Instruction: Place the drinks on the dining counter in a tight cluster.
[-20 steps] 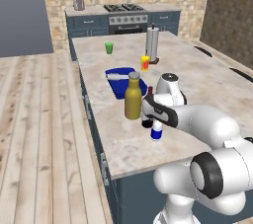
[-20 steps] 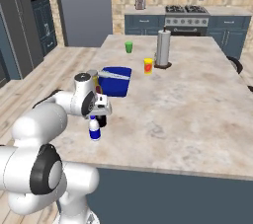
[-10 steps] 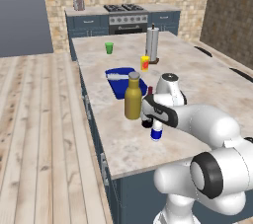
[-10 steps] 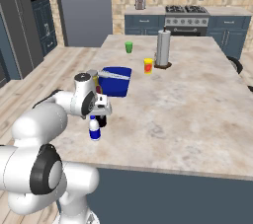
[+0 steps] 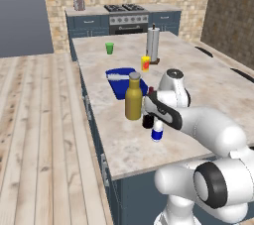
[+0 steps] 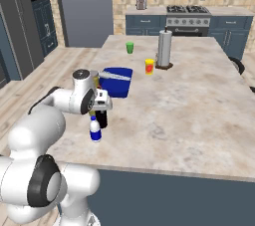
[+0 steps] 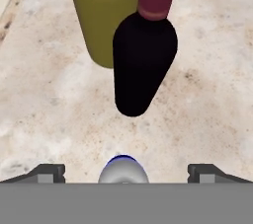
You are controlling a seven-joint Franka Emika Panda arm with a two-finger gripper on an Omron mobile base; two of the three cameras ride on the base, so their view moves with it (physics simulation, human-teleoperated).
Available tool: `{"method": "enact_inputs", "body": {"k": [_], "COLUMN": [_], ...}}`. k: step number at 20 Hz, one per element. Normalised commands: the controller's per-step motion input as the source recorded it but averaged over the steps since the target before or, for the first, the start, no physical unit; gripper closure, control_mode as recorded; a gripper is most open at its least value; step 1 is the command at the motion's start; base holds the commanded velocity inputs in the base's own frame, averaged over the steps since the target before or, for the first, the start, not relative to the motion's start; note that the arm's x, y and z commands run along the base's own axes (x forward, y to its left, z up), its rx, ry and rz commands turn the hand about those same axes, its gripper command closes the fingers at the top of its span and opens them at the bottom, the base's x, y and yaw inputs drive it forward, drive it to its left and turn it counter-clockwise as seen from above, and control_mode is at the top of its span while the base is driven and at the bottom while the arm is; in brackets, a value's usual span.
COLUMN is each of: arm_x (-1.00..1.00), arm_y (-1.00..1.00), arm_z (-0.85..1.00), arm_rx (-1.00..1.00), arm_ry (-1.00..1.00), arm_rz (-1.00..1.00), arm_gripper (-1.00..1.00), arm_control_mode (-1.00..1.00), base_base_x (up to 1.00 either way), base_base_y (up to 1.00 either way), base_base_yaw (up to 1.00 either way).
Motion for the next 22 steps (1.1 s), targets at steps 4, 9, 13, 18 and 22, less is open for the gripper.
{"method": "enact_inputs", "body": {"k": [4,9,13,18,22], "arm_x": [-0.23,-0.59,-0.6,-0.63,-0.6], "arm_y": [-0.06,-0.21,-0.17,-0.07,0.0], "arm_z": [0.18,0.01,0.04,0.06,0.11], "arm_rx": [0.04,0.06,0.01,0.0,0.0], "arm_ry": [-0.09,-0.13,-0.01,0.0,0.0], "arm_rz": [0.0,-0.01,0.0,-0.01,0.0], "arm_gripper": [-1.0,-1.0,-1.0,-1.0,-1.0], "arm_control_mode": [-1.0,-1.0,-1.0,-1.0,-1.0], "base_base_x": [0.0,0.0,0.0,0.0,0.0], "base_base_y": [0.0,0.0,0.0,0.0,0.0], "base_base_yaw": [0.0,0.0,0.0,0.0,0.0]}}
